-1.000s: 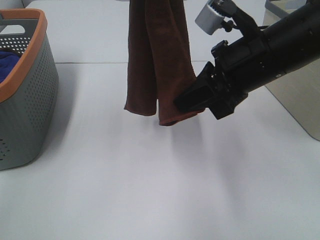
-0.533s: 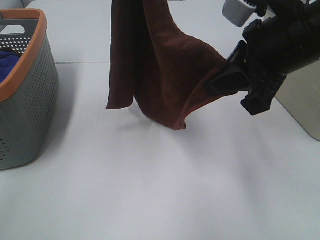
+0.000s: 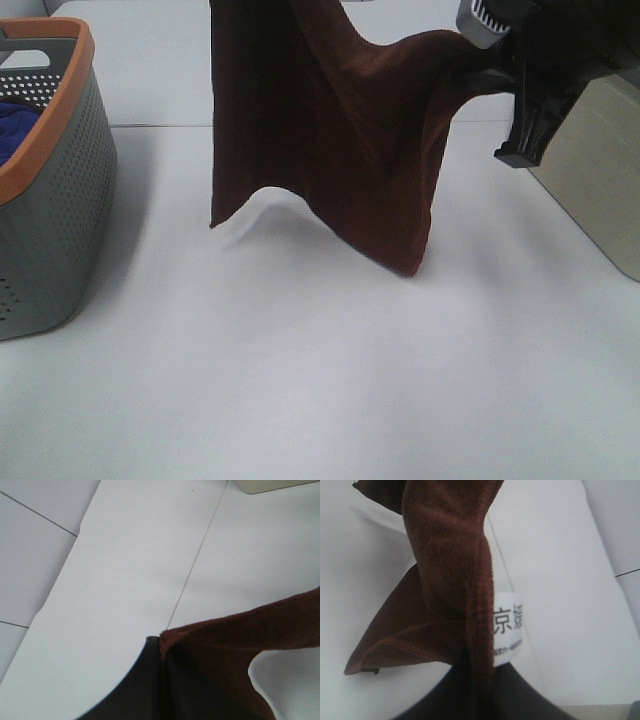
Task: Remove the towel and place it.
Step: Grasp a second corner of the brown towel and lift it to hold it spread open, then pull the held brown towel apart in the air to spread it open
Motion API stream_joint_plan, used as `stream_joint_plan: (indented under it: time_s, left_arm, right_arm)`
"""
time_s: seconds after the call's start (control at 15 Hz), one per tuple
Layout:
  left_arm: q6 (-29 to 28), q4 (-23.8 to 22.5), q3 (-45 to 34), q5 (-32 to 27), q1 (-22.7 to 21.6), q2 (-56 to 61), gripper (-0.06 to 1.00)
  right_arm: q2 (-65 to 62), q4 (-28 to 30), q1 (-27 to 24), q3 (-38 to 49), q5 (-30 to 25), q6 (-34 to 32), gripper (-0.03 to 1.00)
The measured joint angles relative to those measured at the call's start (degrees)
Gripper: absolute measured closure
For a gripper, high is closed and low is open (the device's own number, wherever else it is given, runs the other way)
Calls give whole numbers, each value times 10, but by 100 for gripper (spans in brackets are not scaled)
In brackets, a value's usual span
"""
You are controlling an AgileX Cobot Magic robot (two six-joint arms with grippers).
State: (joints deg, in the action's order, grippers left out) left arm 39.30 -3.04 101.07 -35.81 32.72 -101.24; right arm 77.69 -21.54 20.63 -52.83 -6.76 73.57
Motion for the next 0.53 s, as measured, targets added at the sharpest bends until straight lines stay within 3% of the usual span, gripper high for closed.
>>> stream_joint_plan:
  time_s: [0.2, 0.4, 0.53]
  left_arm:
    - [-121, -49, 0, 25, -2, -18, 94]
    - [-170, -68, 0, 58, -21, -46, 94]
    - [-183, -70, 0, 119, -51, -72, 94]
  right_arm:
    - [5, 24, 0, 0, 55, 58, 97]
    - [48, 26, 0, 0, 138, 111, 97]
    - [103, 26, 0, -19, 217, 140, 97]
